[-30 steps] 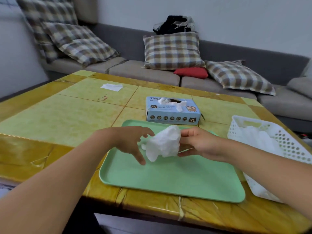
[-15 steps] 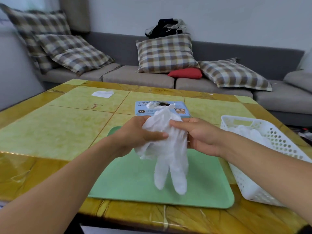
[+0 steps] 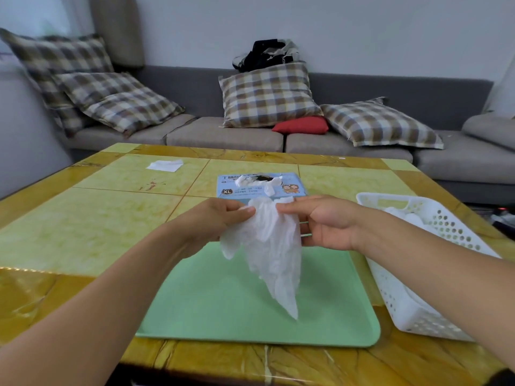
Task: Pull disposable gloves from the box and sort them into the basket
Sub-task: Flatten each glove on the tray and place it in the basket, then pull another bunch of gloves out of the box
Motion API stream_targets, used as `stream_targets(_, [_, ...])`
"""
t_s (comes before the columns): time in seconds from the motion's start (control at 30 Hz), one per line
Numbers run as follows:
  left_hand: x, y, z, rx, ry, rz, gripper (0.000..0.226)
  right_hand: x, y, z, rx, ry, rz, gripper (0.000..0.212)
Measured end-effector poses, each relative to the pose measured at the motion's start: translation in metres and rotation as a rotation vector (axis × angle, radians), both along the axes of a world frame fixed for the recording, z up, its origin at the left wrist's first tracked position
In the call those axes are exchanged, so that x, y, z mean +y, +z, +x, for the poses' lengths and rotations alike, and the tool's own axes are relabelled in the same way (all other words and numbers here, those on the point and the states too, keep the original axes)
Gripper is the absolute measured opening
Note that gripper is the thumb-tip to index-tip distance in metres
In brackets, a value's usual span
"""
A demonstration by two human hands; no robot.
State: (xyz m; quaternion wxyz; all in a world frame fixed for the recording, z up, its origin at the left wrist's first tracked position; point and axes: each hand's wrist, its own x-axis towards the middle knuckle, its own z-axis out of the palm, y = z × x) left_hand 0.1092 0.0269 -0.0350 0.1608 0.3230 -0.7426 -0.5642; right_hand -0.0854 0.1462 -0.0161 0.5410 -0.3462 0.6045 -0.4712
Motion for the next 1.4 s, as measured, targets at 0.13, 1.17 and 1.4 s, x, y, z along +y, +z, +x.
stream_targets(0.13, [-0.001,0.016,-0.021,0.421,0.236,-0.165,0.015,-0.013,0.020,-0.007,0.112,-0.216,-0.392,0.013])
stream_targets(1.17, [-0.068,-0.035,0.001,-0.447,-0.003,-0.870,0.087,-0.137,0.025,-0.006,1.043,-0.195,0.050,0.043])
stream_targets(1.4, [-0.085,-0.055,-0.002,-0.525,-0.102,-0.827,0.086,-0.199,0.015,0.012,1.302,0.165,0.503,0.064])
